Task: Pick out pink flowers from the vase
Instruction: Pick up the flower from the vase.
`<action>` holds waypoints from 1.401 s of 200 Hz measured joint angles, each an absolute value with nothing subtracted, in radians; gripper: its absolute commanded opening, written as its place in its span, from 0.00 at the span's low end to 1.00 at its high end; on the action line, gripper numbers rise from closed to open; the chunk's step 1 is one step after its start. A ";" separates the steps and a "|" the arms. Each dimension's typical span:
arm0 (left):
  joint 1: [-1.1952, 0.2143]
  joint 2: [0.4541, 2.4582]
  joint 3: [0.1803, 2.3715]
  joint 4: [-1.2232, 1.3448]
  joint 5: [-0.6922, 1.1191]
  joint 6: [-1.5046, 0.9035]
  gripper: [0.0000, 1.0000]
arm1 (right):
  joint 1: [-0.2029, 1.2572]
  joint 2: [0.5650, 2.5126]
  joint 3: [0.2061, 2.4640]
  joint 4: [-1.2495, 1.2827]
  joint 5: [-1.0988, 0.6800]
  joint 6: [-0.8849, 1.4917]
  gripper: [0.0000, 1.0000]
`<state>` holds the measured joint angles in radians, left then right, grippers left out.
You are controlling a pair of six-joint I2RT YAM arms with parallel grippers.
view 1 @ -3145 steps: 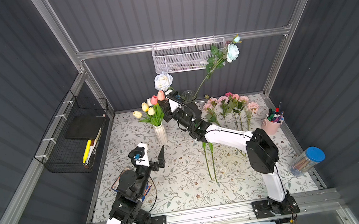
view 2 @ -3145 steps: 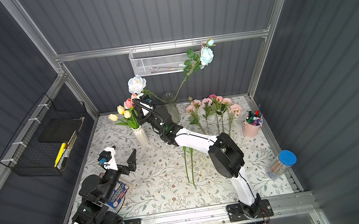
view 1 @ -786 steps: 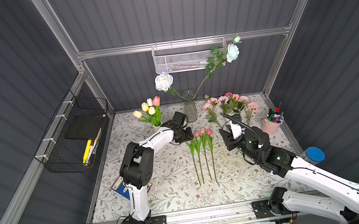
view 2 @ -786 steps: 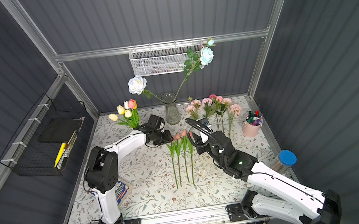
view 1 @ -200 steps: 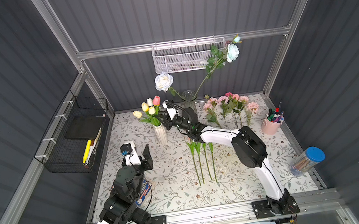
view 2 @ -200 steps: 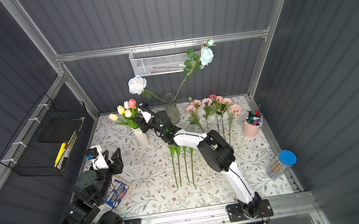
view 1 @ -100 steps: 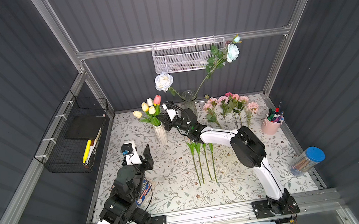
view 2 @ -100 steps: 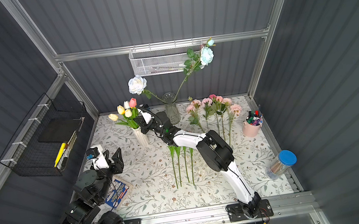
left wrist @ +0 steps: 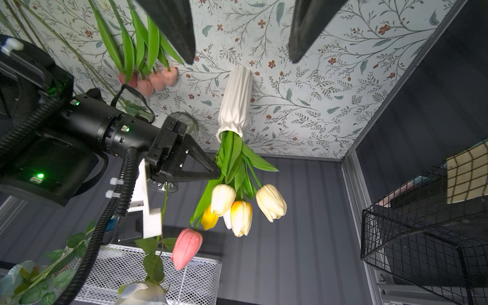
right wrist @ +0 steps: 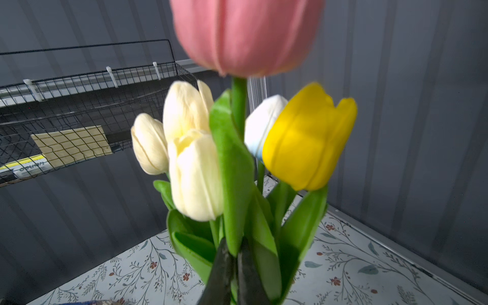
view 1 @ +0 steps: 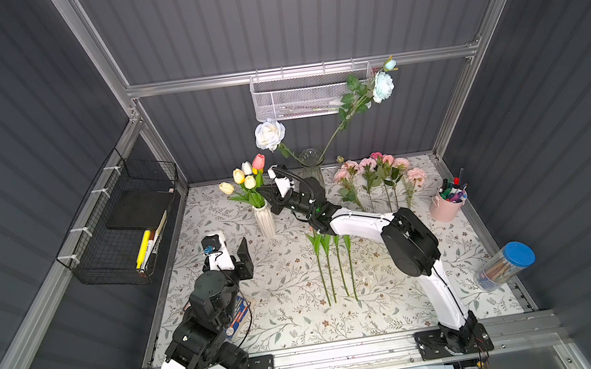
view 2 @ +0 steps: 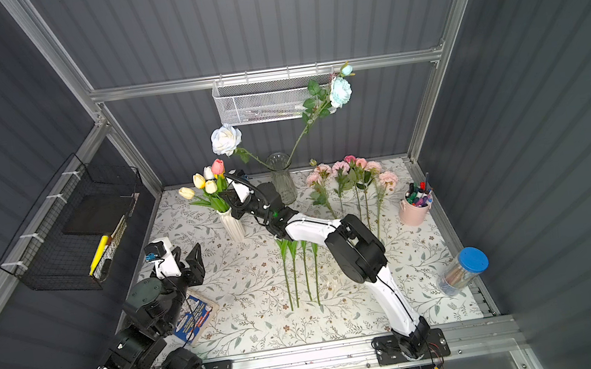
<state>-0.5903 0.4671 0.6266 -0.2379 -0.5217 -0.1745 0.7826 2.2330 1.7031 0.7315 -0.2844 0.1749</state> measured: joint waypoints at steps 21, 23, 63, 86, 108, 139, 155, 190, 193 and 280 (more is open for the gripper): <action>-0.590 0.467 0.627 -0.238 -0.519 -0.174 0.58 | 0.783 2.204 1.702 0.736 -0.285 0.169 0.03; -0.590 0.467 0.627 -0.238 -0.518 -0.175 0.58 | 0.783 2.201 1.702 0.736 -0.285 0.168 0.03; -0.590 0.473 0.627 -0.238 -0.513 -0.174 0.58 | 0.782 2.164 1.700 0.739 -0.287 0.147 0.03; -0.590 0.475 0.627 -0.238 -0.511 -0.174 0.58 | 0.782 2.151 1.700 0.728 -0.295 0.126 0.03; -0.590 0.476 0.627 -0.238 -0.511 -0.174 0.58 | 0.783 2.141 1.701 0.715 -0.316 0.105 0.03; -0.590 0.476 0.627 -0.238 -0.511 -0.174 0.58 | 0.783 2.122 1.719 0.674 -0.336 0.077 0.03; -0.590 0.478 0.627 -0.239 -0.511 -0.175 0.58 | 0.786 2.108 1.737 0.653 -0.341 0.059 0.03; -0.590 0.488 0.627 -0.241 -0.512 -0.175 0.58 | 0.794 2.068 1.778 0.615 -0.345 0.017 0.03; -0.590 0.488 0.627 -0.241 -0.512 -0.175 0.58 | 0.794 2.065 1.781 0.612 -0.345 0.014 0.03; -0.590 0.488 0.627 -0.242 -0.513 -0.175 0.58 | 0.796 2.005 1.818 0.529 -0.345 -0.066 0.03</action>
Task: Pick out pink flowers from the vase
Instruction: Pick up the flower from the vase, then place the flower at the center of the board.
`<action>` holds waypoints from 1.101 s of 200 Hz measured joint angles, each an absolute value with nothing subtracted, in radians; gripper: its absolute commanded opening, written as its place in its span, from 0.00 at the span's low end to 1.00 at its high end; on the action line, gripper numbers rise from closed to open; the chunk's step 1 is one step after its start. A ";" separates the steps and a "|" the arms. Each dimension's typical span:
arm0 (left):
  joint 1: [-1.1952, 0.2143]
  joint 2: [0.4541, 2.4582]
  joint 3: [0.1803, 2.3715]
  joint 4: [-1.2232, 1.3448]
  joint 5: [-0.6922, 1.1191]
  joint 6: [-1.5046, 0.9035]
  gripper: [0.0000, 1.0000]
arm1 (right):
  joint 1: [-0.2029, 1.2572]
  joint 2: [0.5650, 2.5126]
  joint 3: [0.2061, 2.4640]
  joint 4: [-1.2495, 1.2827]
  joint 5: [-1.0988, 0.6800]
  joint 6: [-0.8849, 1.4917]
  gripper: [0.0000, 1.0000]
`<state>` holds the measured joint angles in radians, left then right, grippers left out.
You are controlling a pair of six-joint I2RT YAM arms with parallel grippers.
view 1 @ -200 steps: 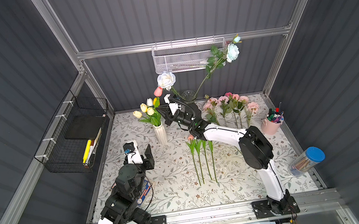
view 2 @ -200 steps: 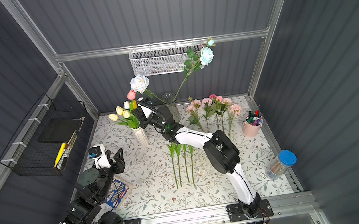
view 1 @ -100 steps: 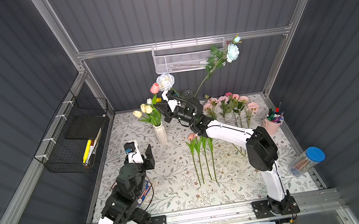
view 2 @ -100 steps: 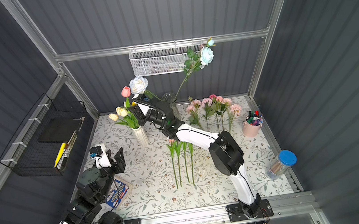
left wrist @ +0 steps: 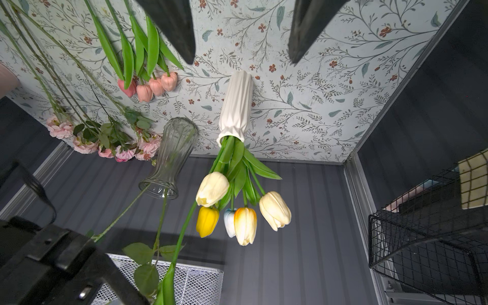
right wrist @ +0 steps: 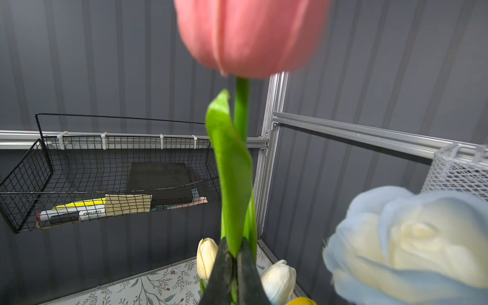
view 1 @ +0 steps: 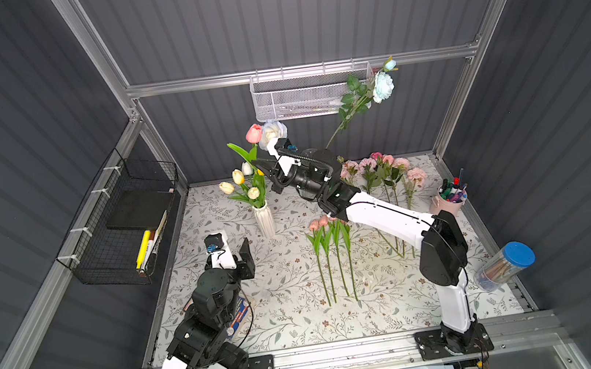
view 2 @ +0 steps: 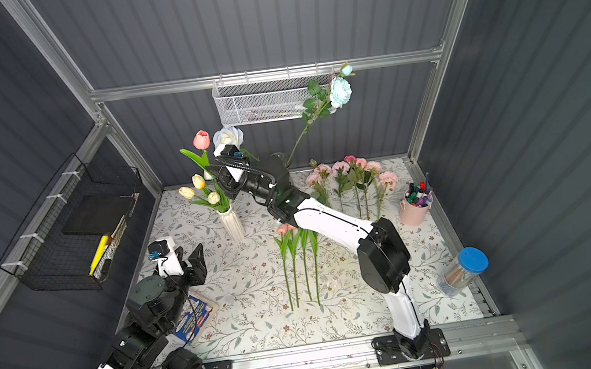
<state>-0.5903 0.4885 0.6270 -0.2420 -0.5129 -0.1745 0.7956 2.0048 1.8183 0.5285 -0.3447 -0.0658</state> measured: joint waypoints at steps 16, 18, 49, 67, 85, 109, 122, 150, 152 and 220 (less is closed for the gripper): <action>-0.590 0.488 0.627 -0.242 -0.516 -0.175 0.58 | 0.796 1.990 1.829 0.500 -0.344 -0.086 0.02; -0.590 0.488 0.627 -0.242 -0.516 -0.175 0.58 | 0.796 1.989 1.831 0.498 -0.345 -0.087 0.02; -0.590 0.488 0.627 -0.242 -0.524 -0.175 0.58 | 0.798 1.932 1.839 0.453 -0.344 -0.117 0.02; -0.590 0.488 0.627 -0.242 -0.524 -0.175 0.58 | 0.801 1.892 1.848 0.437 -0.341 -0.130 0.01; -0.590 0.488 0.627 -0.242 -0.524 -0.175 0.58 | 0.805 1.851 1.848 0.432 -0.340 -0.140 0.00; -0.590 0.488 0.627 -0.242 -0.524 -0.175 0.59 | 0.812 1.810 1.848 0.426 -0.331 -0.150 0.00; -0.590 0.488 0.627 -0.243 -0.524 -0.174 0.61 | 0.815 1.791 1.848 0.407 -0.306 -0.151 0.00; -0.590 0.482 0.627 -0.248 -0.523 -0.168 0.66 | 0.821 1.729 1.829 0.314 -0.228 -0.128 0.00; -0.590 0.482 0.627 -0.248 -0.523 -0.168 0.66 | 0.821 1.724 1.826 0.309 -0.222 -0.123 0.00; -0.590 0.485 0.627 -0.245 -0.440 -0.145 0.71 | 0.823 1.348 1.436 -0.036 -0.059 0.163 0.00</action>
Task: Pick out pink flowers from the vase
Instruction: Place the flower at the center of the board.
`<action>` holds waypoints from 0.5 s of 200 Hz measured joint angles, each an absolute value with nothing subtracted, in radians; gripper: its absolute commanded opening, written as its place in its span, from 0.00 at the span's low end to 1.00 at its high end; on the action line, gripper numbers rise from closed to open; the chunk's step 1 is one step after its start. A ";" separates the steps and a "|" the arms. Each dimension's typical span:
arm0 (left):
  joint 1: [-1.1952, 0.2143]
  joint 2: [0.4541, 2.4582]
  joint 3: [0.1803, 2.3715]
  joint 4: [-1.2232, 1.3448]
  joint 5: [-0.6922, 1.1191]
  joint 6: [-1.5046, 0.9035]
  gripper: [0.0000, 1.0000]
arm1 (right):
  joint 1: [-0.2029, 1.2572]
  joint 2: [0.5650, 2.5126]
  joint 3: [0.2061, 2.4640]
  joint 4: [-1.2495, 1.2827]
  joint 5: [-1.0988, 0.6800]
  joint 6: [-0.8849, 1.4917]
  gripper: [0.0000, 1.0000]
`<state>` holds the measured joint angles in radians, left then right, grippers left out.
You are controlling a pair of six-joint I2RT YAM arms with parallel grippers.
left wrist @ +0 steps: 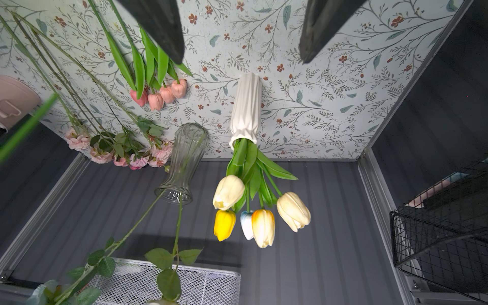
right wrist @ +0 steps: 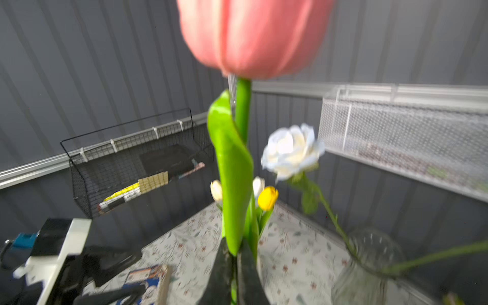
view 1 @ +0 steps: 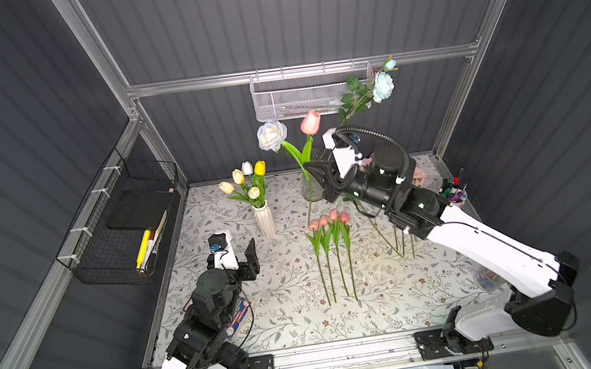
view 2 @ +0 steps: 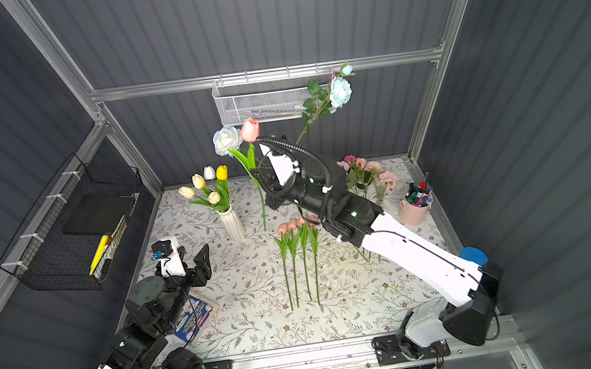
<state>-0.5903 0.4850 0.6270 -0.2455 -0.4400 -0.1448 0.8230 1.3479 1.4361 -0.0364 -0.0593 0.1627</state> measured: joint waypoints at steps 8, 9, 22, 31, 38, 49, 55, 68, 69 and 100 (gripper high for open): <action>-0.590 0.486 0.627 -0.245 -0.431 -0.144 0.71 | 0.823 1.322 1.388 -0.081 -0.051 0.222 0.00; -0.590 0.486 0.627 -0.245 -0.430 -0.144 0.71 | 0.823 1.321 1.385 -0.086 -0.051 0.230 0.00; -0.590 0.486 0.627 -0.245 -0.417 -0.144 0.71 | 0.823 1.326 1.359 -0.167 -0.049 0.324 0.00; -0.590 0.486 0.627 -0.245 -0.410 -0.144 0.71 | 0.821 1.356 1.359 -0.212 -0.061 0.397 0.00; -0.590 0.486 0.627 -0.245 -0.406 -0.144 0.71 | 0.819 1.386 1.361 -0.240 -0.073 0.446 0.00; -0.590 0.486 0.627 -0.245 -0.402 -0.144 0.71 | 0.817 1.432 1.361 -0.282 -0.090 0.514 0.00; -0.590 0.485 0.627 -0.245 -0.401 -0.144 0.71 | 0.815 1.464 1.367 -0.299 -0.104 0.555 0.00; -0.590 0.484 0.627 -0.246 -0.400 -0.144 0.71 | 0.813 1.533 1.378 -0.324 -0.123 0.625 0.00; -0.590 0.483 0.627 -0.246 -0.400 -0.145 0.71 | 0.813 1.538 1.379 -0.326 -0.125 0.630 0.00; -0.590 0.466 0.627 -0.246 -0.400 -0.145 0.71 | 0.810 1.722 1.422 -0.384 -0.189 0.740 0.00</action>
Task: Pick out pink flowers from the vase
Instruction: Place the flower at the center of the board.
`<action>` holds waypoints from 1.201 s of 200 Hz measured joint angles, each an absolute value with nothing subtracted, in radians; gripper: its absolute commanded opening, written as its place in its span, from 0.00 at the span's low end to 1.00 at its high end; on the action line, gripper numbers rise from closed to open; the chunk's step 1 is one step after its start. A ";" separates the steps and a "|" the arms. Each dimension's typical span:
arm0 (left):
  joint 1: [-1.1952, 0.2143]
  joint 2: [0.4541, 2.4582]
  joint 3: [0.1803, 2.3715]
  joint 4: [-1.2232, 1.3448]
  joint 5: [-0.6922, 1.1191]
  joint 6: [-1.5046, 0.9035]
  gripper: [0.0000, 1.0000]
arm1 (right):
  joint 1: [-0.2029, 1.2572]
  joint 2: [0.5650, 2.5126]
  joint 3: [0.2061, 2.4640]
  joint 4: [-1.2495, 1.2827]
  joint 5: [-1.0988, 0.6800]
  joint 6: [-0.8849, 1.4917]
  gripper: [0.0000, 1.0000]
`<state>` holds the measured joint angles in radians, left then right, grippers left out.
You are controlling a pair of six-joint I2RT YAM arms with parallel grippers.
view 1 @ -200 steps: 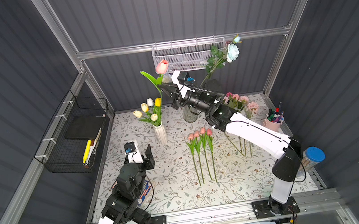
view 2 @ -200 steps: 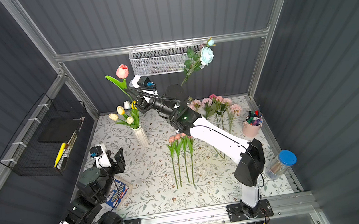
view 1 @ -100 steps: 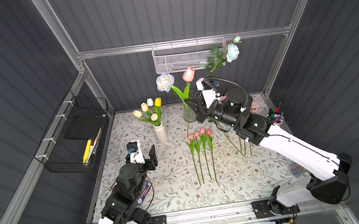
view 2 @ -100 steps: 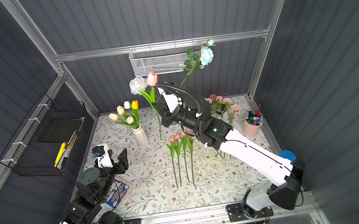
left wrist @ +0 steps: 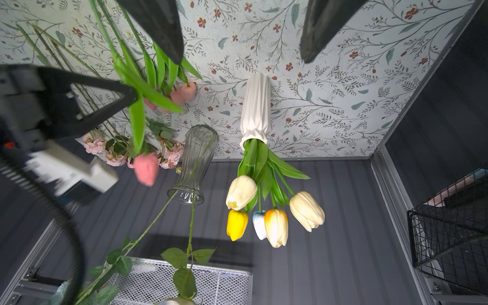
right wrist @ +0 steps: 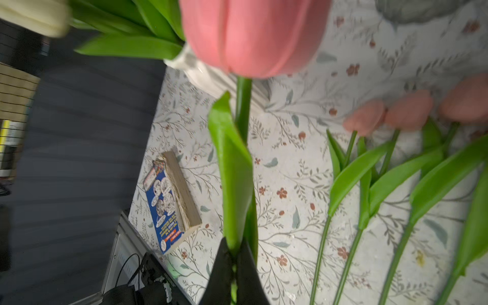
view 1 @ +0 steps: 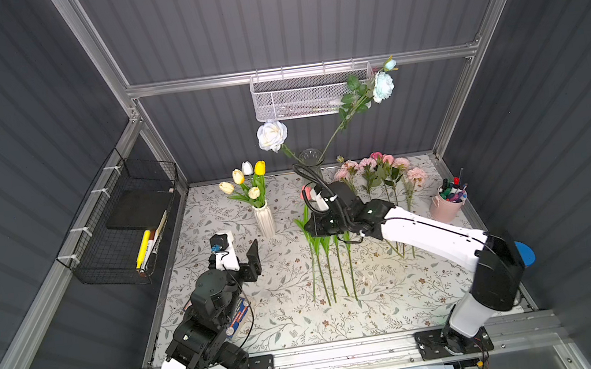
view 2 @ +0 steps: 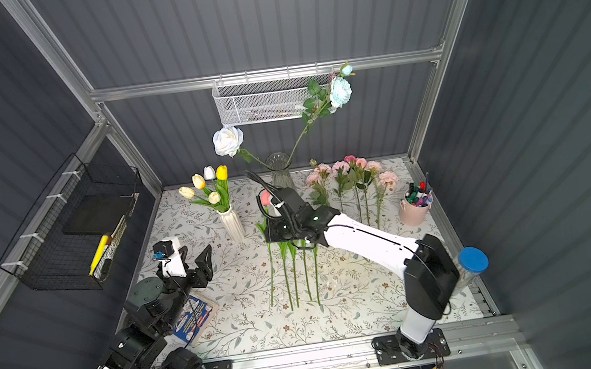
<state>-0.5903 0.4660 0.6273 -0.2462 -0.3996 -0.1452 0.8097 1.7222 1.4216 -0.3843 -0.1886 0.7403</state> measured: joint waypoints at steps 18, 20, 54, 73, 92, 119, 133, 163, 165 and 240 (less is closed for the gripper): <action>-0.590 0.460 0.628 -0.246 -0.400 -0.145 0.71 | 0.810 1.817 1.464 -0.416 -0.210 0.775 0.00; -0.590 0.460 0.628 -0.246 -0.399 -0.145 0.71 | 0.810 1.825 1.466 -0.416 -0.210 0.777 0.00; -0.590 0.461 0.628 -0.246 -0.398 -0.145 0.71 | 0.810 1.944 1.507 -0.427 -0.220 0.801 0.00; -0.590 0.463 0.628 -0.246 -0.391 -0.145 0.71 | 0.810 2.002 1.544 -0.429 -0.210 0.800 0.00; -0.590 0.463 0.628 -0.246 -0.387 -0.145 0.71 | 0.810 2.056 1.593 -0.450 -0.192 0.792 0.00; -0.590 0.463 0.629 -0.245 -0.382 -0.145 0.71 | 0.810 2.117 1.641 -0.478 -0.169 0.777 0.00; -0.590 0.463 0.629 -0.245 -0.380 -0.145 0.71 | 0.810 2.136 1.646 -0.492 -0.163 0.773 0.00; -0.590 0.463 0.629 -0.245 -0.379 -0.145 0.71 | 0.810 2.171 1.648 -0.505 -0.157 0.770 0.00; -0.590 0.463 0.629 -0.245 -0.379 -0.145 0.71 | 0.810 2.174 1.648 -0.505 -0.157 0.770 0.00; -0.590 0.464 0.629 -0.245 -0.373 -0.145 0.71 | 0.805 2.188 1.648 -0.510 -0.153 0.758 0.30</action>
